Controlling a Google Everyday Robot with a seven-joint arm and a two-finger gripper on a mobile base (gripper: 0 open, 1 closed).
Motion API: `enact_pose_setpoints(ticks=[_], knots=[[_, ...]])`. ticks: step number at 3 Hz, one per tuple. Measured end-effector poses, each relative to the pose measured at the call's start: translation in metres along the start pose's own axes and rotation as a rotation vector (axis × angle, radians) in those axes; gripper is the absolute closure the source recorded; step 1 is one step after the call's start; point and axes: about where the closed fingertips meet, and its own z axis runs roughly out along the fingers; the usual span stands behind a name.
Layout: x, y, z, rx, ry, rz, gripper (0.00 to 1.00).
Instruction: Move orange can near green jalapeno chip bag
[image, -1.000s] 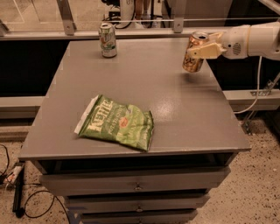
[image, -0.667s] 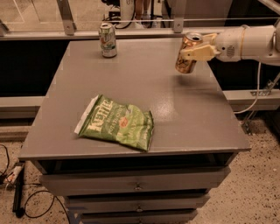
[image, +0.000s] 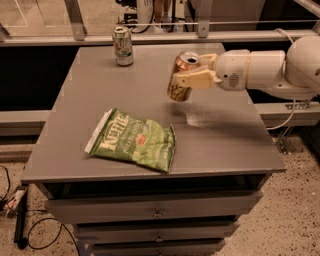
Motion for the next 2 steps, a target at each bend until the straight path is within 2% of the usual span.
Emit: enact_pose_setpoints(ticks=[1,2], knots=[[0.022,0.029,0.02,-0.027,0.021,0.019,1.0],[0.035,0.041,0.034,-0.044,0.043,0.021,1.0]])
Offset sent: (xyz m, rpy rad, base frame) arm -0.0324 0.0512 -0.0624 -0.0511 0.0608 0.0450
